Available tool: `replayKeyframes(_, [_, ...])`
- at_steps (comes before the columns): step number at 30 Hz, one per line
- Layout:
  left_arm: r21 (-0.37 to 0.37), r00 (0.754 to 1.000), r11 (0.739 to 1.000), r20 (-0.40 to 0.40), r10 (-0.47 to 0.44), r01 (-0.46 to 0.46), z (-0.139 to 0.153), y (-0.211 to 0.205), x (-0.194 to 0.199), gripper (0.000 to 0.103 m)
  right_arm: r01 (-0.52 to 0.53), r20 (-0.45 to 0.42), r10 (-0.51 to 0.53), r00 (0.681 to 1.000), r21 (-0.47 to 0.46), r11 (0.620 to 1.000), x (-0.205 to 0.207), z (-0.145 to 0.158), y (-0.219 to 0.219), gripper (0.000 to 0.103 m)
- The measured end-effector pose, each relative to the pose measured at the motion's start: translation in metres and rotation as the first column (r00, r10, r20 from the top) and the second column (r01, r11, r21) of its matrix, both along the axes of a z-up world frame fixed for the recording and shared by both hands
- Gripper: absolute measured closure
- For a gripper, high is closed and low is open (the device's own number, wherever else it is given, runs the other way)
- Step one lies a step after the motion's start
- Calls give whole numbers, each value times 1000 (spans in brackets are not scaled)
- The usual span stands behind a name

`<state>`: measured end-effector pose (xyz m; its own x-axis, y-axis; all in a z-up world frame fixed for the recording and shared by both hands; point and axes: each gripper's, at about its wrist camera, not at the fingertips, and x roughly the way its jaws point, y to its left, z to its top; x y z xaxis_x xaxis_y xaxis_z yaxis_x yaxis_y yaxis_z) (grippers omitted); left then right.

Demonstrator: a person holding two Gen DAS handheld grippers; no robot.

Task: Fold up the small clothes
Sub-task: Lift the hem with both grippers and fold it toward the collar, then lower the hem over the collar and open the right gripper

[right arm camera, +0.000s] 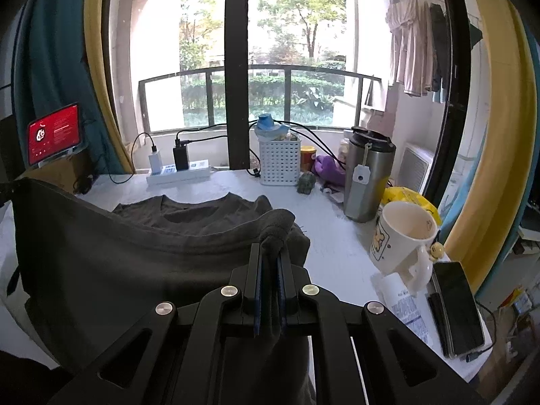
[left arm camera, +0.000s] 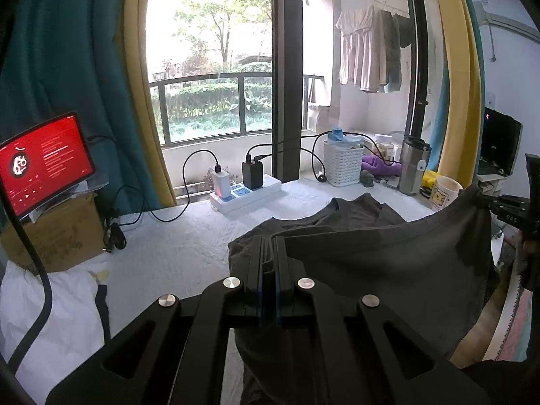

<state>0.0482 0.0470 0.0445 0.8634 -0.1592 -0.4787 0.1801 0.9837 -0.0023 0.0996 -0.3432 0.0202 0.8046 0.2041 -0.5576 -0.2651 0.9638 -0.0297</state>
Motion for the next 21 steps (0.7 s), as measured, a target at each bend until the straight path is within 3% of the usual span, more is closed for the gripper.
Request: replayKeyframes(21, [-40, 998, 999, -64, 15, -17, -12, 16, 66, 100, -24, -48, 23, 999, -38, 999, 75, 6, 28, 95])
